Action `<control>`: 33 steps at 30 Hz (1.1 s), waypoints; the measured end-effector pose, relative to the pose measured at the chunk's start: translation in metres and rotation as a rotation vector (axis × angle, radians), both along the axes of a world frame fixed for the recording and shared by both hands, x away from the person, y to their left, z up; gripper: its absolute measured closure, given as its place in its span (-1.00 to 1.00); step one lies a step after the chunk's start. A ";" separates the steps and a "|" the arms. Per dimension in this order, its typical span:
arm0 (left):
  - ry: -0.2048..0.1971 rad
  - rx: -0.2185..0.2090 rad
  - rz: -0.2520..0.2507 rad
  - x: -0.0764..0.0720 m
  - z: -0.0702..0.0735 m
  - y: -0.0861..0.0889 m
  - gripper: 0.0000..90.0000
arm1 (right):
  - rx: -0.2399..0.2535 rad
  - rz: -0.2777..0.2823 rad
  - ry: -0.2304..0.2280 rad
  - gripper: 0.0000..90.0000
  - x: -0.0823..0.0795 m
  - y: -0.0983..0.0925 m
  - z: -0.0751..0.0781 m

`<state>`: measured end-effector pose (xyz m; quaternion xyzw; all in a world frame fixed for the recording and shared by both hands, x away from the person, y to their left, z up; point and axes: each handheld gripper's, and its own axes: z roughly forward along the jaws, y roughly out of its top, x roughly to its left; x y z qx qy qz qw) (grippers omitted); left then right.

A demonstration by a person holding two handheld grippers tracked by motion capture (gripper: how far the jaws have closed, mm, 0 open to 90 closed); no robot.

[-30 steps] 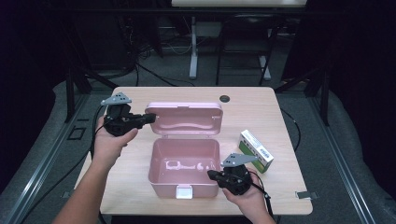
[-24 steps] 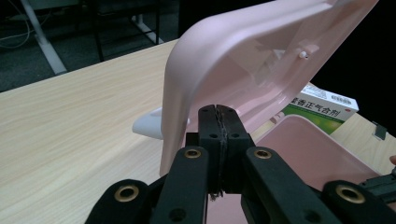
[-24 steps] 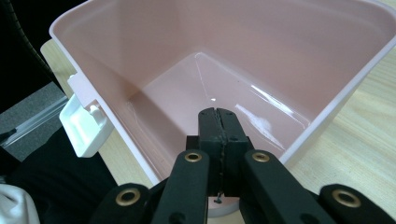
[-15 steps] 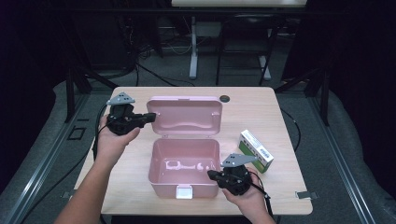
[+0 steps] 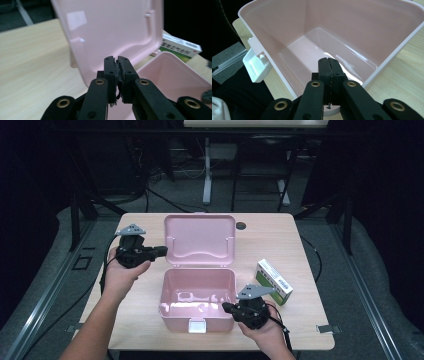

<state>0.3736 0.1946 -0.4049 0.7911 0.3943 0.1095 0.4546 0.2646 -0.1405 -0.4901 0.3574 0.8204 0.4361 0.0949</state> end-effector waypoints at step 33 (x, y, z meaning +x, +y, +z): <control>0.010 -0.008 0.079 -0.034 -0.055 0.028 0.36 | 0.076 -0.009 -0.016 0.57 -0.002 -0.008 0.021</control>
